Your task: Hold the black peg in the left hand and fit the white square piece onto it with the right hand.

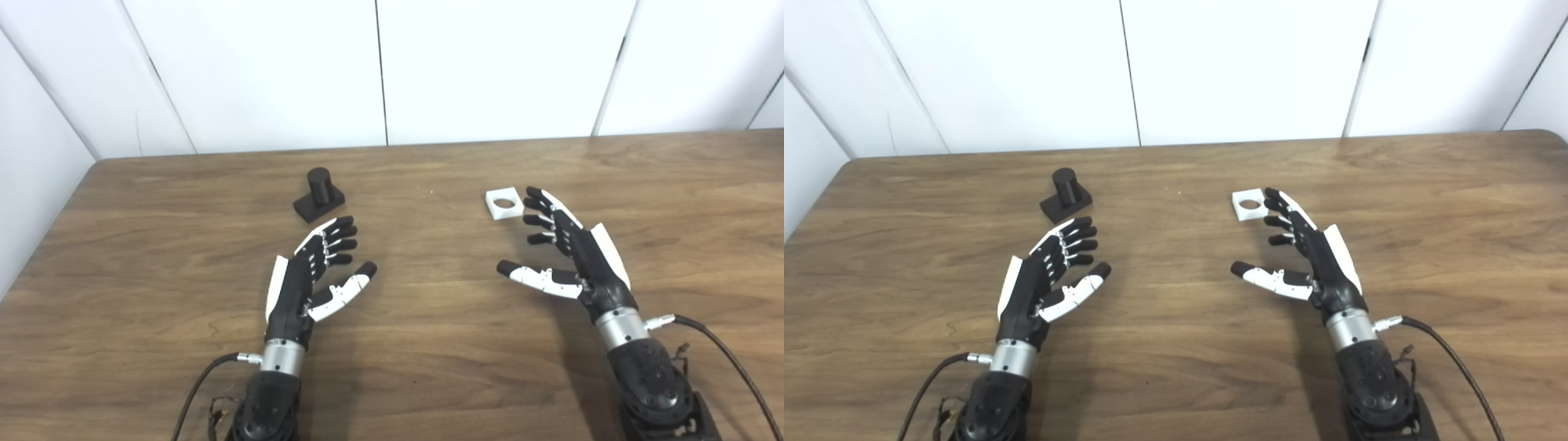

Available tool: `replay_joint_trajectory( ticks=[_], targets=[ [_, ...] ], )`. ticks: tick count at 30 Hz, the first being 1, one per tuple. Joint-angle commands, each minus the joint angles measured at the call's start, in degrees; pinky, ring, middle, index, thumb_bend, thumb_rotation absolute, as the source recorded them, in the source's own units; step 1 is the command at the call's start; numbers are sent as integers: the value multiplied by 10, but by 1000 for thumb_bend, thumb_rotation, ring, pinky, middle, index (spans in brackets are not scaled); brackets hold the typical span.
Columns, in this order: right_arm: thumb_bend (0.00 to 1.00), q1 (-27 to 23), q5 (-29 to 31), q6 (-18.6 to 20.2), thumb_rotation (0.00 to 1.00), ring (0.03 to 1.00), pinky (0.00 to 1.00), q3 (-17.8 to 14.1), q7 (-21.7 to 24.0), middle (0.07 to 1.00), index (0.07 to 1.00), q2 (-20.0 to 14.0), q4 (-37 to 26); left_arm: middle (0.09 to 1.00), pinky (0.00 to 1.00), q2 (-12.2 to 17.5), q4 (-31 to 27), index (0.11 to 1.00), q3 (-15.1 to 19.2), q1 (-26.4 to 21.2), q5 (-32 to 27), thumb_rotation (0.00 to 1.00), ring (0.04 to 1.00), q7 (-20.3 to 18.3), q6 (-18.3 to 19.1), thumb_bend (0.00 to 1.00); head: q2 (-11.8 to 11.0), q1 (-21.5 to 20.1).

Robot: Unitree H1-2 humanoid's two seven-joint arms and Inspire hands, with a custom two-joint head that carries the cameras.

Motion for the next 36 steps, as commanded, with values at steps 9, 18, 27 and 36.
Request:
replay_joint_trajectory(
  ticks=[9,18,27,36],
  targets=[
    [761,-20,-3,-17,251,817,663,1,-5,889,896,5,-21,775,649,5,-10,775,3,-9,1,230,740,3,-21,598,2,1],
    [753,-19,2,-20,246,828,675,0,-5,891,899,6,-17,774,642,5,-11,776,1,-8,0,220,739,1,-17,605,-2,14],
    [730,-12,25,-42,242,853,723,-16,1,902,911,-14,-6,789,648,-15,4,789,-16,-11,12,171,749,7,-26,570,-26,139],
    [744,-12,37,-36,209,830,695,-22,6,899,909,-21,-6,786,638,-22,9,782,-16,-15,25,198,739,15,-25,586,-26,136]
  ],
)
